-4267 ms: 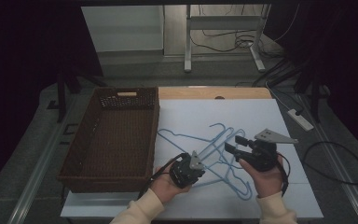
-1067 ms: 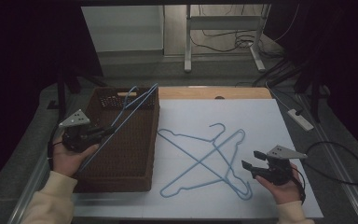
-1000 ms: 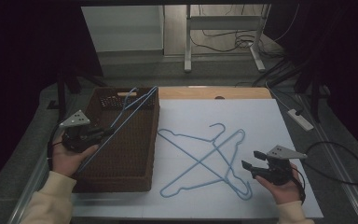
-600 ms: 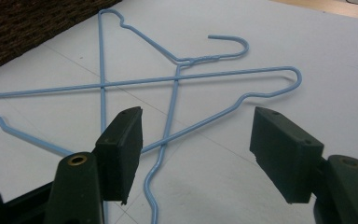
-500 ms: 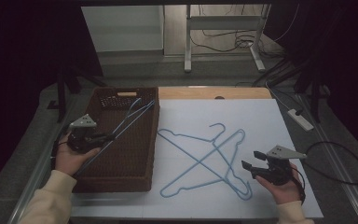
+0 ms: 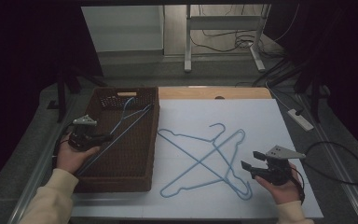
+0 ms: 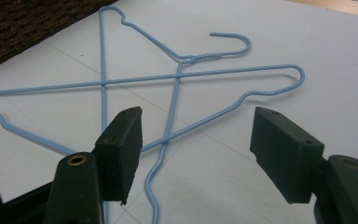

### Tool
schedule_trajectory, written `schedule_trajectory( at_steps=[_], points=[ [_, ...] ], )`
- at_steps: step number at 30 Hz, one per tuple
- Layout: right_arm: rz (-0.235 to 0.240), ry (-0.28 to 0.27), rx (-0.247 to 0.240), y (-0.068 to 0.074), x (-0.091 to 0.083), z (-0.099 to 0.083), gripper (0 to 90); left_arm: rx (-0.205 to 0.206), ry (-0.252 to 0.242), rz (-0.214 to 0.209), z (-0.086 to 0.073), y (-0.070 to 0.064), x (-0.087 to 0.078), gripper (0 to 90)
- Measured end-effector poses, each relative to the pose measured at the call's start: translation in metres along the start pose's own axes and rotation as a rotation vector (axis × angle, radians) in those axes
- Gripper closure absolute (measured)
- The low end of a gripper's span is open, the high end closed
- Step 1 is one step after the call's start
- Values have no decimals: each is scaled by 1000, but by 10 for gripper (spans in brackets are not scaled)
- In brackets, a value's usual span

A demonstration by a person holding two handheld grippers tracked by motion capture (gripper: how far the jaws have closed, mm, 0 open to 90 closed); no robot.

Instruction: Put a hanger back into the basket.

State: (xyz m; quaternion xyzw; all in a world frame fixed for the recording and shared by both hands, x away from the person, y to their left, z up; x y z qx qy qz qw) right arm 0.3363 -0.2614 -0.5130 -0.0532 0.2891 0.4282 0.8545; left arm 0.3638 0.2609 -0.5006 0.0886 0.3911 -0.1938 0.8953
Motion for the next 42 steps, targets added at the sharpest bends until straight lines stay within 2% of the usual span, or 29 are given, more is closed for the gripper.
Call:
schedule_trajectory(
  at_steps=[6,8,10,16,18,19,22,27,30,32,35,37,39,42],
  points=[
    [0,-3,2,0,-1,0,346,-23,67,54,-2,7,9,873],
    [1,-4,1,0,-1,0,346,-28,74,71,-2,10,9,873],
    [1,-3,1,0,-1,0,346,-27,88,110,-3,14,10,873],
    [1,2,0,0,0,0,345,-44,117,184,-6,21,14,871],
    [1,2,1,0,1,0,345,-51,133,220,-7,24,15,871],
    [1,4,1,0,1,-1,345,-51,133,220,-7,24,15,871],
    [1,5,1,0,1,-1,345,-49,166,262,-9,29,19,870],
    [1,6,1,0,1,-1,344,-40,189,288,-10,32,22,870],
    [2,7,1,0,2,-1,344,-26,218,317,-10,34,25,869],
    [3,8,0,0,2,-1,344,-20,245,319,-12,34,29,866],
    [5,4,0,0,1,-1,342,-12,250,327,-11,34,30,861],
    [4,1,-1,0,1,-1,339,-14,246,326,-11,34,31,841],
    [6,-1,-1,0,0,0,339,-12,240,343,-11,35,30,793],
    [5,2,-1,0,1,-1,339,-30,210,359,-9,36,26,650]
  ],
)
Point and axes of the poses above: each handheld gripper's, and its own axes: x roughly forward along the jaws, z roughly out of its top, y roughly to its left, the point moved 7 cm from there along x, roughly forward along the jaws, and after that the axes turned 13 degrees about z, right-handed, at the moved point
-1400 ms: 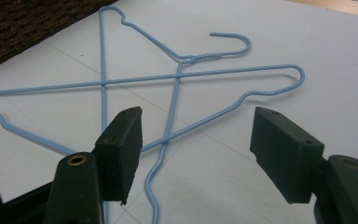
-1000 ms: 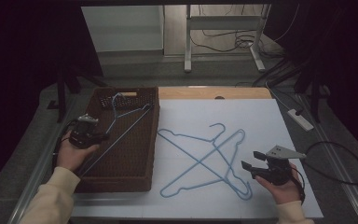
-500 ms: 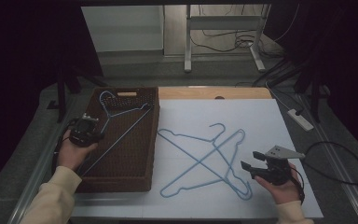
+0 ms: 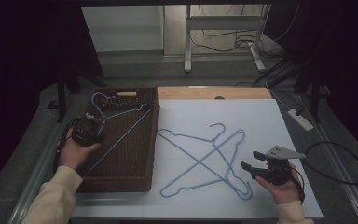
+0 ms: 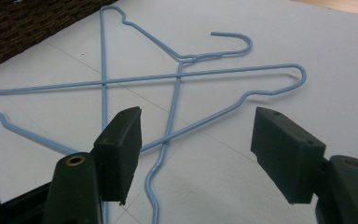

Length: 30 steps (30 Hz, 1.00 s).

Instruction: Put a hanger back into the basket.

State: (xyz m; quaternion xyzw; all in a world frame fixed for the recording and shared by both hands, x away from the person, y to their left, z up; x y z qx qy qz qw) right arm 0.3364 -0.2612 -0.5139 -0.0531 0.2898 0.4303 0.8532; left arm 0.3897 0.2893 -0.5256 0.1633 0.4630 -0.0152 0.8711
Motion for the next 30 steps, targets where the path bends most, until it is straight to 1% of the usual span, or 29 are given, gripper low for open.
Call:
schedule_trajectory(
  at_steps=[1,2,3,4,5,6,7,8,11,12,16,19,25,26,28,30],
  points=[
    [0,0,0,0,0,0,339,-5,-17,2,1,1,-2,606],
    [0,0,0,0,0,0,339,-16,-36,-14,2,1,-6,592],
    [0,-1,-1,0,0,0,339,-36,-61,-37,3,1,-11,587],
    [0,-1,-1,0,0,0,339,-48,-95,-45,5,1,-18,564],
    [-1,-1,0,0,0,0,339,-47,-109,-42,6,1,-22,520],
    [-1,-1,0,0,0,0,339,-60,-136,-47,7,0,-27,494],
    [-1,0,1,0,0,0,339,-60,-136,-47,7,0,-27,459],
    [-1,0,1,0,0,0,339,-62,-164,-56,7,-1,-33,459],
    [-2,-2,-1,0,0,0,339,-53,-213,-82,7,-6,-45,412],
    [-2,-2,0,0,0,0,339,-49,-231,-97,7,-8,-50,403],
    [-2,-1,0,0,0,0,339,-28,-284,-147,5,-18,-66,387],
    [-2,1,0,0,0,0,339,-18,-316,-179,4,-25,-74,376],
    [-2,6,2,-1,0,-1,337,10,-395,-242,3,-45,-94,373],
    [-3,7,2,-1,0,-1,335,10,-395,-242,3,-45,-94,372],
    [-4,9,0,-1,0,-1,336,29,-423,-261,0,-56,-103,371],
    [-6,14,-3,-1,-1,-1,335,44,-436,-274,-3,-63,-109,369]
  ],
)
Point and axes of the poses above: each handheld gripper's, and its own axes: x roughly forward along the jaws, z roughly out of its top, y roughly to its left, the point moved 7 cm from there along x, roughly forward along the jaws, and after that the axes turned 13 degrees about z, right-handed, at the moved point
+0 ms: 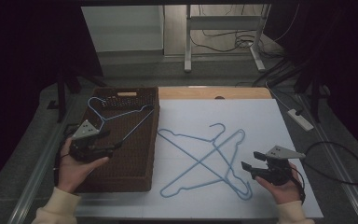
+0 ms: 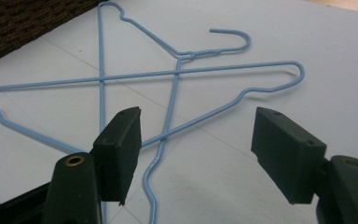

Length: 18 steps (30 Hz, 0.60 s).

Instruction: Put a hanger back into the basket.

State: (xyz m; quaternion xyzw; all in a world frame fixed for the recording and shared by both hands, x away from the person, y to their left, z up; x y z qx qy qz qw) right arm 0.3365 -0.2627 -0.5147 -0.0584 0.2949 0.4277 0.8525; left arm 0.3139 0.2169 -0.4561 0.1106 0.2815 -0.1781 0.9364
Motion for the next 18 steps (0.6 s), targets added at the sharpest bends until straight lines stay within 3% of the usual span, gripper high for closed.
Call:
schedule_trajectory(
  at_steps=[10,13,16,18],
  points=[
    [-1,6,-3,0,-1,0,335,32,-44,-55,-3,-32,-13,368],
    [-1,7,-4,-1,-1,-1,335,8,-48,-102,-4,-43,-15,372],
    [0,6,-5,-1,0,-1,334,16,-46,-96,-5,-50,-14,376],
    [1,5,-6,0,-1,0,334,-12,-53,-136,-5,-55,-12,376]
  ],
)
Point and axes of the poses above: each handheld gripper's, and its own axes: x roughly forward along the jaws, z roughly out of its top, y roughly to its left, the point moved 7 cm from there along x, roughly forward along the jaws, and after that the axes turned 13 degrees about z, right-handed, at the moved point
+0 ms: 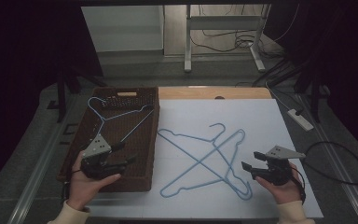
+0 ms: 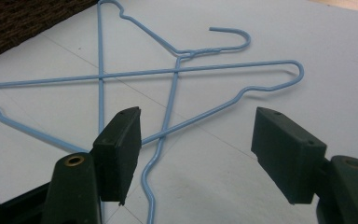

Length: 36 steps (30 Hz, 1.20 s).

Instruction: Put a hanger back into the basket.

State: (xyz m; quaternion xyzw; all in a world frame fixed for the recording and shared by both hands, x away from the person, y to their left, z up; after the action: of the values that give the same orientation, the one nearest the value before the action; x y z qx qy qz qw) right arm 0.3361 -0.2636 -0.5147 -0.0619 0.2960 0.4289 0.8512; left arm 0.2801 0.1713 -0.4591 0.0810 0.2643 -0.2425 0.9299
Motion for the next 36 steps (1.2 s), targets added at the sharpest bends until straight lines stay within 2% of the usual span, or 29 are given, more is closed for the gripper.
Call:
schedule_trajectory(
  at_steps=[2,4,7,8,17,22,30,36],
  points=[
    [-2,-1,1,-1,-1,0,335,3,1,4,-1,-3,2,377],
    [-2,-4,4,-1,-1,0,334,26,9,18,-1,-5,4,377],
    [-1,-3,1,-1,-1,0,334,29,7,22,-2,-7,5,377],
    [-1,-3,1,0,-1,0,335,39,11,35,-4,-8,6,378],
    [3,-9,-5,2,-5,2,334,46,11,30,-10,-14,9,378],
    [-16,4,-13,4,-8,3,335,46,4,26,-9,-16,9,377],
    [26,18,-17,14,-9,2,336,51,-13,25,-9,-20,8,376],
    [62,53,-19,19,-5,0,334,48,-11,20,-10,-20,8,373]
  ],
)
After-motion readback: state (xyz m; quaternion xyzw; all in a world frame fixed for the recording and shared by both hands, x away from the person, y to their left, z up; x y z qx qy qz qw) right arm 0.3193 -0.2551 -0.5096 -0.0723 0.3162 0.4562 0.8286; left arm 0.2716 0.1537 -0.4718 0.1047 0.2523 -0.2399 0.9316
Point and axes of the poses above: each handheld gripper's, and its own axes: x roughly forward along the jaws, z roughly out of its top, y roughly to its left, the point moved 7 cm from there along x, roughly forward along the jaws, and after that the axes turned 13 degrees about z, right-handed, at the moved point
